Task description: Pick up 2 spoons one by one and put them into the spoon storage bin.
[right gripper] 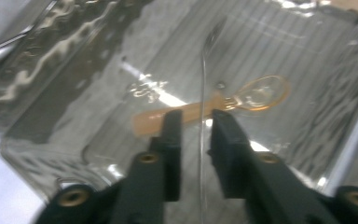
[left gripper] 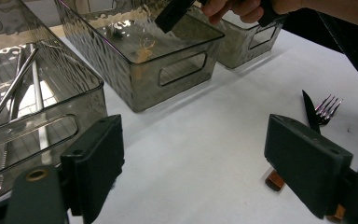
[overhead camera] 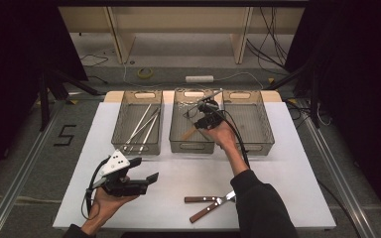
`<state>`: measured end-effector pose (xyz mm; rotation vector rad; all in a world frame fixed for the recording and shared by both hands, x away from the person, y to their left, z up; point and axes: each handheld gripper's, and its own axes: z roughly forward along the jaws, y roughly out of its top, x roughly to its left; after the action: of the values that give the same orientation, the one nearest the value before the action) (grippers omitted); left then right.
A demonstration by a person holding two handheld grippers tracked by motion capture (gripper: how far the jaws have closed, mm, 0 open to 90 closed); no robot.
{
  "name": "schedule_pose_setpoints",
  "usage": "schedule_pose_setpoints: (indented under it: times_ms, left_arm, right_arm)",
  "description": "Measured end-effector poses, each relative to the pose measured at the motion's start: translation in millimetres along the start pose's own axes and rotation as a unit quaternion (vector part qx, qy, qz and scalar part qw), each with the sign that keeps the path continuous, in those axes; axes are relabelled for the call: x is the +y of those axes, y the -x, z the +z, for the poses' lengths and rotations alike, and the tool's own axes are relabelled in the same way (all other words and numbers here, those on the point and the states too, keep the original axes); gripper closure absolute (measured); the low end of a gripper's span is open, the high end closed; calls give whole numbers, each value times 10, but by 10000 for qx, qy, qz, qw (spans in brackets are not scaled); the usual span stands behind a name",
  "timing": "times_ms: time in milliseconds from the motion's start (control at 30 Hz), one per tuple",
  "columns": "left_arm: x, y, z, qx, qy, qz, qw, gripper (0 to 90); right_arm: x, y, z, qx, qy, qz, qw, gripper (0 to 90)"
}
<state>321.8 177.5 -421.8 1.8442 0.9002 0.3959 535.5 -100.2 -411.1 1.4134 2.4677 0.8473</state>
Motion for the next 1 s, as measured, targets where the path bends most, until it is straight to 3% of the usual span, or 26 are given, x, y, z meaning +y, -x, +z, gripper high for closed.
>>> schedule_pose_setpoints:
  times_ms: [200, 300, 433, 733, 933, 1000]
  left_arm:
    - [0, -1, -3, 3, 2, -12, 10000, 192]
    - [-1, -2, -4, 5, 4, -15, 10000, 192]
    - [0, -2, -1, 12, -3, -18, 10000, 191]
    - [1, -8, 5, 30, -25, -23, 10000, 191]
    - [2, -10, 3, 45, -29, -23, 10000, 191]
    - [2, -8, 2, 48, -23, -32, 10000, 191]
  right_arm:
    - [-23, -37, -60, 218, 11, -82, 9997, 567]
    - [-73, -96, -163, 366, 108, -430, 9983, 493]
    - [-194, -162, -343, 598, 99, -889, 9942, 411]
    - [-610, -266, -716, 1017, 286, -1511, 9829, 351]
    - [-915, -363, -847, 1166, 331, -1752, 9770, 352]
    - [-1004, -399, -882, 1200, 322, -1765, 9764, 357]
